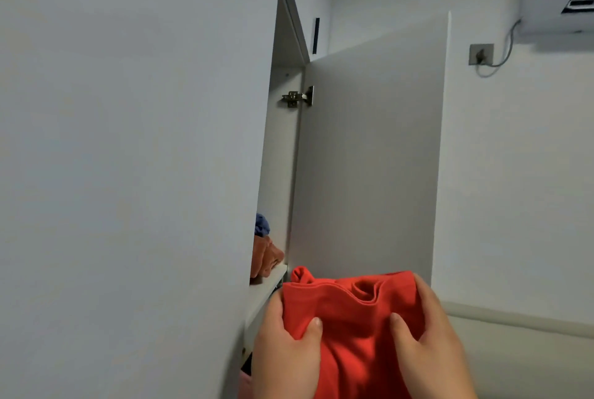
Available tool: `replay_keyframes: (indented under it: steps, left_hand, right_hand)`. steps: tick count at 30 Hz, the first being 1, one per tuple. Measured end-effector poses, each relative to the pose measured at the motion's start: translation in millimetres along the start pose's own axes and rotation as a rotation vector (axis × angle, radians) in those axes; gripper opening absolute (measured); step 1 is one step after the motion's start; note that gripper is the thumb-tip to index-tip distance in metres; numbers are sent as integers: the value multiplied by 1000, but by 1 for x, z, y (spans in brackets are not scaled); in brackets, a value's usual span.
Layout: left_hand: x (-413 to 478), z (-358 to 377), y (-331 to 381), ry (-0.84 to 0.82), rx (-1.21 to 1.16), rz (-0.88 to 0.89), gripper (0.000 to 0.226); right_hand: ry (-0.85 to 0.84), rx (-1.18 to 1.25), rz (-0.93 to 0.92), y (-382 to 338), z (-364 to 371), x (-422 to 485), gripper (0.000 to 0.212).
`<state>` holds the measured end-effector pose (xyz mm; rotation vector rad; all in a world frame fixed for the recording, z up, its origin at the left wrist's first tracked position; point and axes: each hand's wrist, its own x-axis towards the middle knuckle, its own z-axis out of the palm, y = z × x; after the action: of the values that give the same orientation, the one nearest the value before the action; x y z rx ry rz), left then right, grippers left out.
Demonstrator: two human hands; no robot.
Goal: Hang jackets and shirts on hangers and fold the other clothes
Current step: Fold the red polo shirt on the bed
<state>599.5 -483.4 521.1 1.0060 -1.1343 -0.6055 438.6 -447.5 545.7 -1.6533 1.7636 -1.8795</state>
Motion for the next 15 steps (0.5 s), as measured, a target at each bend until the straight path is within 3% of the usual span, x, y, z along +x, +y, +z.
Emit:
replay_keyframes:
  steps: [5,10,15]
  left_hand:
    - [28,18,2,98,17,-13,60]
    - [74,50,-4,182,72,18,69]
    - [134,74,-16,339,80,59,51]
  right_hand:
    - [-48,-24,-23,-1,29,39,68]
    - [-16,119,-49,13,71,98,48]
    - [33,222,-93,32,121,172,36]
